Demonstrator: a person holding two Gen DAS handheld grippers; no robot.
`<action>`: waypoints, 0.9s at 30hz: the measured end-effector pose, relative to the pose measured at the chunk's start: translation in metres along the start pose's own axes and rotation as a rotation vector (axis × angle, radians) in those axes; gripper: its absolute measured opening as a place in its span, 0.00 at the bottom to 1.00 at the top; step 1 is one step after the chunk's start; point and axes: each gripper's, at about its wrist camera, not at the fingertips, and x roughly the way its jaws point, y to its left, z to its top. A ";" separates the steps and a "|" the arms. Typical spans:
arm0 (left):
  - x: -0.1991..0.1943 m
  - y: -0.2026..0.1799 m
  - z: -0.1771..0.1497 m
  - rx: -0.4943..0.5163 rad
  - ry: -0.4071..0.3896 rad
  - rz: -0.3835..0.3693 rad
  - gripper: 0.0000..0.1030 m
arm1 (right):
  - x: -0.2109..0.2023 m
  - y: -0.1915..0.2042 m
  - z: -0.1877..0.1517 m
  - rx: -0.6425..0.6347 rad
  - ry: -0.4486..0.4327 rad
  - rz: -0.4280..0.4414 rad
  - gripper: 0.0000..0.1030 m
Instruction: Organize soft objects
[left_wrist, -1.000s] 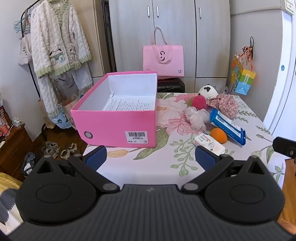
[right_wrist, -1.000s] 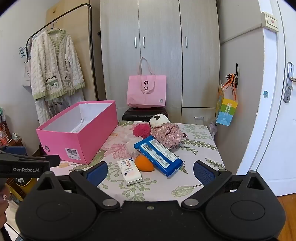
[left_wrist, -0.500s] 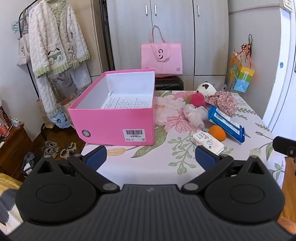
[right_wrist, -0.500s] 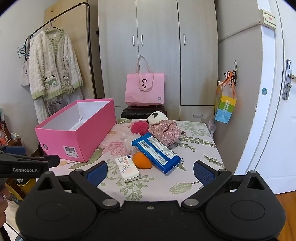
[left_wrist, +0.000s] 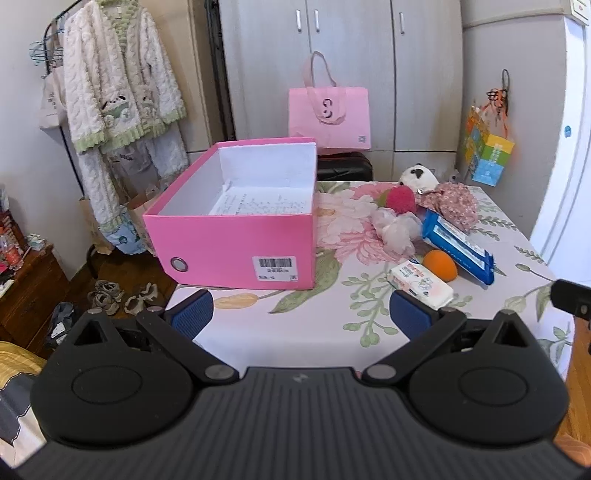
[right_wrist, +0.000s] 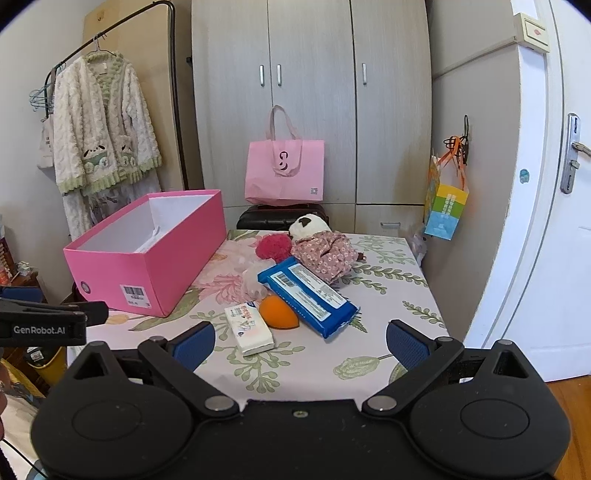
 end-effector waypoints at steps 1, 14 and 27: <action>0.000 0.001 0.000 -0.005 -0.003 0.009 1.00 | 0.000 0.000 0.000 0.000 0.000 -0.011 0.98; 0.009 0.001 -0.002 -0.001 0.019 0.019 1.00 | 0.006 -0.007 -0.002 0.013 0.014 -0.051 0.98; 0.003 -0.001 -0.006 0.041 -0.030 -0.026 1.00 | 0.007 -0.007 -0.005 0.014 0.026 -0.044 0.98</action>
